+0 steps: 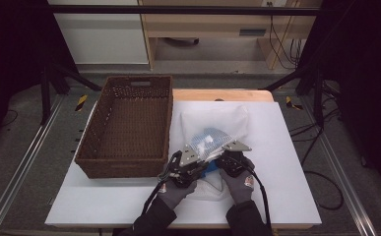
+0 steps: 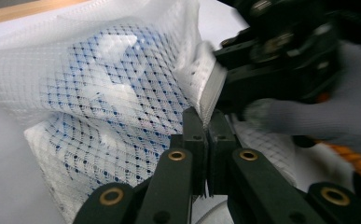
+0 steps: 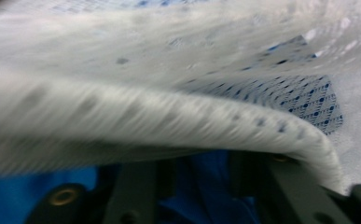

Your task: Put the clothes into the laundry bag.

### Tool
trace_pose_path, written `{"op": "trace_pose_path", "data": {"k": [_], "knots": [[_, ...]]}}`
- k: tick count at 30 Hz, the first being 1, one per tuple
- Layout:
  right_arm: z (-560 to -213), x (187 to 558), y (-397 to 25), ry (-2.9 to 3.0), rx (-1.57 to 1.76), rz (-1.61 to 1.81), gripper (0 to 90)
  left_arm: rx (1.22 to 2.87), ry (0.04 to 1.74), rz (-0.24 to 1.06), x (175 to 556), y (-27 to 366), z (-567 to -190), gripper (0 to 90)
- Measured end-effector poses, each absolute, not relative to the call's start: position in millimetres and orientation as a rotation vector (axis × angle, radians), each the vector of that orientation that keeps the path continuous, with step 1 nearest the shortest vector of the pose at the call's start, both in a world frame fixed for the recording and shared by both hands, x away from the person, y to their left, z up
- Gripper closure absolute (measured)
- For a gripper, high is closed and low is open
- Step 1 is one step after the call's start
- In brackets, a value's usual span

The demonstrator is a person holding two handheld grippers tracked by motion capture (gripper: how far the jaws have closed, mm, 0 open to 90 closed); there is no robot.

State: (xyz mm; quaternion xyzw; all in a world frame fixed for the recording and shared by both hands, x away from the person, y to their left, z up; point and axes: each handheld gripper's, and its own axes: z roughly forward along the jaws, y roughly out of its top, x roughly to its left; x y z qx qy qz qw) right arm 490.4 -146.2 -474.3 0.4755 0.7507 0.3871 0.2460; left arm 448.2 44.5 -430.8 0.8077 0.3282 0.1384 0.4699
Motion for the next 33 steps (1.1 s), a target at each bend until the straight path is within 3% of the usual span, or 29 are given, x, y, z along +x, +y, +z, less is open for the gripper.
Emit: {"op": "trace_pose_path", "data": {"k": [10,15,18,21,24,25,33], "knots": [[-445,437,-165,2.071,1.177,1.257,46.3,1.949,0.823,0.348,451,52,-424,88.5],[-462,447,-138,2.173,1.187,1.207,34.6,1.943,0.82,0.351,450,51,-423,88.5],[-477,459,-123,2.188,1.202,1.152,34.1,1.941,0.822,0.347,450,52,-423,88.6],[-489,466,-113,2.212,1.185,1.072,39.1,1.941,0.824,0.342,451,52,-425,88.6],[-488,466,-113,2.161,1.182,1.012,67.1,1.94,0.828,0.338,451,52,-426,88.5],[-488,468,-115,2.148,1.203,1.015,71.0,1.939,0.827,0.337,451,52,-426,88.5],[-476,485,-122,1.982,1.313,1.167,73.7,1.935,0.78,0.318,443,51,-420,88.6]]}}
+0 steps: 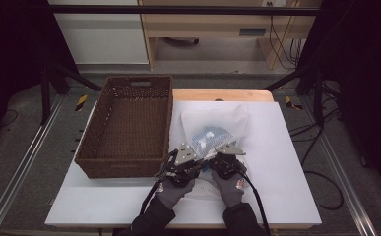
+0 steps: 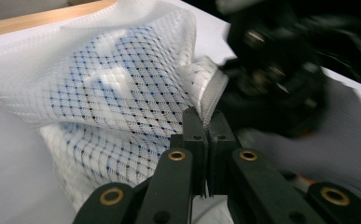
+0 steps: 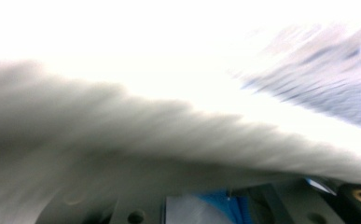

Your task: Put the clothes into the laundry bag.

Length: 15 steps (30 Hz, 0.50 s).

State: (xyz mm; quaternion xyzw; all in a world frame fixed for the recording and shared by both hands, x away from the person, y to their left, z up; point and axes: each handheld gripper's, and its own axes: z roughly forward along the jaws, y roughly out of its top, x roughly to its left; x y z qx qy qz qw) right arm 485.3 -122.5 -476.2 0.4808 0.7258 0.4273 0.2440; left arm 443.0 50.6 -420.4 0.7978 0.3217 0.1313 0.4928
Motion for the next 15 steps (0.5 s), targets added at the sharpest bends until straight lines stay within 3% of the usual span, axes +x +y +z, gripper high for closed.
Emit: {"op": "trace_pose_path", "data": {"k": [7,15], "knots": [[-485,505,-127,1.883,1.389,1.011,70.4,1.974,0.783,0.296,443,48,-432,88.6],[-475,493,-138,1.982,1.368,1.08,55.1,1.976,0.799,0.3,446,48,-435,88.5]]}}
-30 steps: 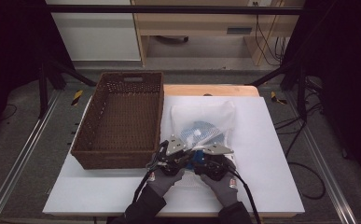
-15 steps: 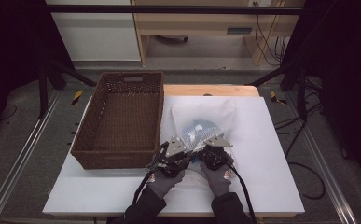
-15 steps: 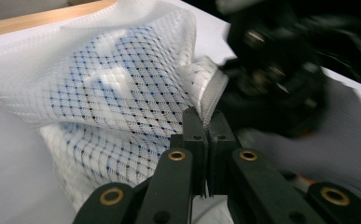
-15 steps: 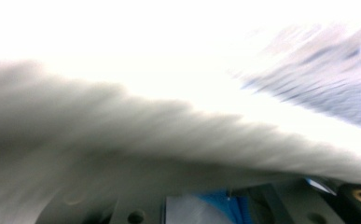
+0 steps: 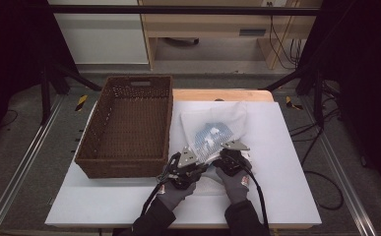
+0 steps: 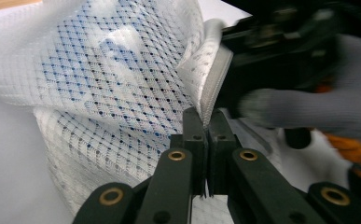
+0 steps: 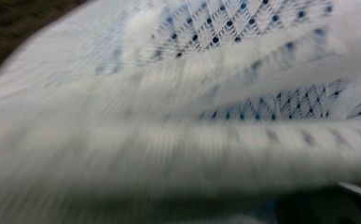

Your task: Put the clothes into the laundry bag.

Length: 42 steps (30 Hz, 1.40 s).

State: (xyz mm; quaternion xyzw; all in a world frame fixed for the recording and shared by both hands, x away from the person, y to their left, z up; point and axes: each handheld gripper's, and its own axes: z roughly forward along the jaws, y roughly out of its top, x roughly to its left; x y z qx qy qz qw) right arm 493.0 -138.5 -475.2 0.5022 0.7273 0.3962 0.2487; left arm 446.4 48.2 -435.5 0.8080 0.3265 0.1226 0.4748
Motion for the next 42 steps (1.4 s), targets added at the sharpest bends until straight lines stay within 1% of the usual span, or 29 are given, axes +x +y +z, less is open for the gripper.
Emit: {"op": "trace_pose_path", "data": {"k": [1,4,8,12,13,15,18,19,21,23,26,28,32,35,36,39,42], "knots": [[-471,486,-142,1.991,1.35,1.111,52.8,1.974,0.801,0.302,446,49,-435,88.5],[-464,469,-153,2.015,1.304,1.153,51.2,1.966,0.803,0.307,447,50,-434,88.5],[-461,447,-166,2.039,1.247,1.153,52.7,1.963,0.805,0.307,448,49,-433,88.5],[-471,444,-169,2.091,1.258,1.079,54.4,1.975,0.799,0.312,447,46,-434,88.5],[-474,446,-169,2.103,1.274,1.069,58.3,1.977,0.799,0.313,447,46,-434,88.5],[-478,449,-167,2.109,1.278,1.059,62.9,1.977,0.8,0.31,448,45,-435,88.5],[-483,457,-162,2.116,1.288,1.063,77.7,1.978,0.801,0.31,448,45,-436,88.5],[-483,459,-160,2.121,1.282,1.058,81.3,1.977,0.803,0.311,448,45,-436,88.5],[-483,462,-156,2.127,1.276,1.047,84.2,1.975,0.805,0.309,449,45,-436,88.6],[-479,463,-149,2.124,1.27,1.092,84.8,1.969,0.804,0.309,448,46,-435,88.5],[-472,468,-138,2.115,1.258,1.124,84.6,1.965,0.796,0.306,447,45,-433,88.5],[-472,479,-131,2.085,1.281,1.116,84.2,1.964,0.789,0.306,445,45,-432,88.5],[-479,495,-129,2.026,1.321,1.056,82.8,1.975,0.792,0.295,446,45,-435,88.6],[-485,499,-132,2.038,1.329,1.031,80.5,1.984,0.798,0.286,447,43,-439,88.5],[-484,498,-132,2.044,1.323,1.031,77.7,1.984,0.798,0.286,447,43,-439,88.5],[-475,487,-136,2.075,1.288,1.066,65.6,1.977,0.804,0.29,448,45,-438,88.5],[-464,469,-147,2.087,1.253,1.135,59.6,1.968,0.808,0.299,448,48,-436,88.5]]}}
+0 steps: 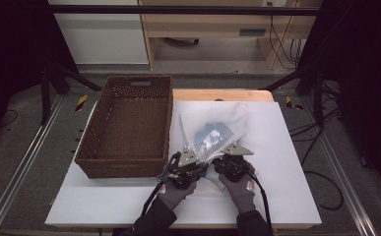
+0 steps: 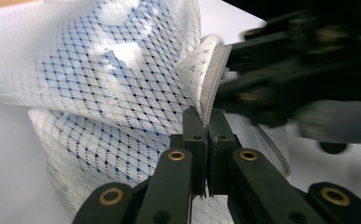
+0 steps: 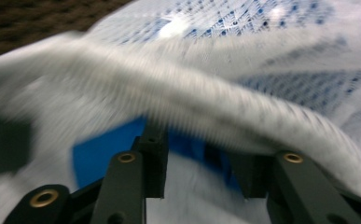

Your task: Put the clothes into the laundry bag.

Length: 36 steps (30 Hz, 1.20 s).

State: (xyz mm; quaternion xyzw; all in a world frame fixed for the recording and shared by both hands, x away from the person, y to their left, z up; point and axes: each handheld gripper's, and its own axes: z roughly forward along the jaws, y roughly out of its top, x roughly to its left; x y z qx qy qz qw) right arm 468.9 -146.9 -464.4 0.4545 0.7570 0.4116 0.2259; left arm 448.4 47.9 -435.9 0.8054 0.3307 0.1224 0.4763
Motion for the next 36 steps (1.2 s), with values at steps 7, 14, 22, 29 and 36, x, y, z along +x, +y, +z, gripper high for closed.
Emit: {"op": "trace_pose_path", "data": {"k": [7,14,22,29,36], "knots": [[-458,440,-152,2.126,1.196,1.225,60.3,1.955,0.813,0.306,448,49,-433,88.5],[-484,458,-118,2.223,1.234,1.153,63.4,1.95,0.812,0.31,448,50,-433,88.5],[-479,473,-116,2.175,1.275,1.19,89.0,1.944,0.812,0.31,448,51,-433,88.5],[-480,499,-118,2.024,1.325,1.19,88.3,1.953,0.797,0.303,444,49,-433,88.5],[-475,487,-122,2.075,1.257,1.165,73.3,1.953,0.808,0.302,447,51,-436,88.5]]}}
